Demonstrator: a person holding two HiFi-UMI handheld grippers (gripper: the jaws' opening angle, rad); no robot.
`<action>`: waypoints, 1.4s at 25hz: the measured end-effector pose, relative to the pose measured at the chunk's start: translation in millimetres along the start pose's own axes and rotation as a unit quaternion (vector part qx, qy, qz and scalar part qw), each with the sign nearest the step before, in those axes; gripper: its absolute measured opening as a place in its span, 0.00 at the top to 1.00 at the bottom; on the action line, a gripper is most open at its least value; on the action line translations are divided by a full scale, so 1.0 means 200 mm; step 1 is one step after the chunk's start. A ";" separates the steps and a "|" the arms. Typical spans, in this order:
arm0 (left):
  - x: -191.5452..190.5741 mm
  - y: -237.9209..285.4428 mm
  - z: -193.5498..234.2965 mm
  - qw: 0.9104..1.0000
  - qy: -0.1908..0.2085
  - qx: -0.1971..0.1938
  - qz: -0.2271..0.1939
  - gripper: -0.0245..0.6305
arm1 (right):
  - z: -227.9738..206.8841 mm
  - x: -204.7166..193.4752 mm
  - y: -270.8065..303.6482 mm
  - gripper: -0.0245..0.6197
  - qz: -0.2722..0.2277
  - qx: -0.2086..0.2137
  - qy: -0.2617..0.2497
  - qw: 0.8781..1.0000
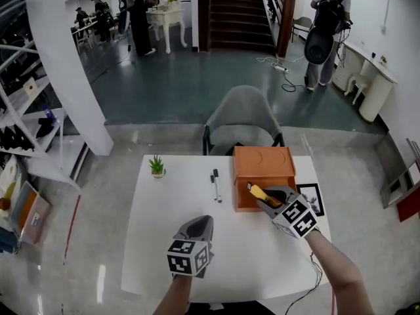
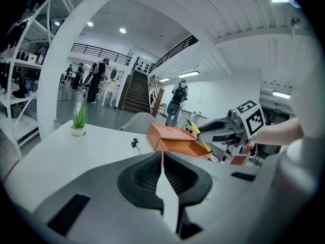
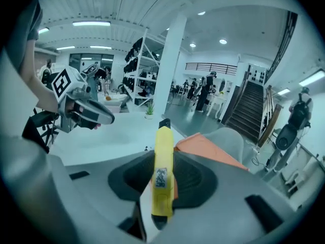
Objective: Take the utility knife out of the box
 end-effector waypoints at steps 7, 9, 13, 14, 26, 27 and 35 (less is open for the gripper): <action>0.01 0.01 0.00 1.000 0.013 -0.009 -0.002 0.93 | 0.06 0.02 -0.08 0.79 -0.041 -0.027 0.059 0.997; 0.02 0.01 0.00 1.000 0.018 -0.010 -0.002 0.93 | 0.08 0.02 -0.10 0.79 -0.052 -0.036 0.074 0.995; 0.02 0.00 0.01 1.000 0.018 -0.008 -0.002 0.93 | 0.13 0.02 -0.14 0.79 -0.078 -0.053 0.099 0.991; 0.03 0.00 0.01 1.000 0.017 -0.007 -0.003 0.93 | 0.14 0.03 -0.15 0.79 -0.086 -0.056 0.108 0.989; 0.04 -0.05 0.03 1.000 0.025 -0.002 -0.003 0.93 | 0.26 0.02 -0.27 0.79 -0.127 -0.078 0.171 0.974; 0.03 -0.05 0.04 1.000 0.025 -0.001 -0.003 0.93 | 0.28 0.01 -0.27 0.79 -0.127 -0.080 0.175 0.973; 0.03 -0.07 0.03 0.999 0.037 -0.006 0.000 0.93 | 0.36 -0.07 -0.32 0.79 -0.142 -0.106 0.221 0.959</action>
Point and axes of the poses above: the fingertips, and each gripper's own axes: y forward along the fingers, z to its left, x out of its top, the point moved 8 cm from there along -y, backward along the fingers
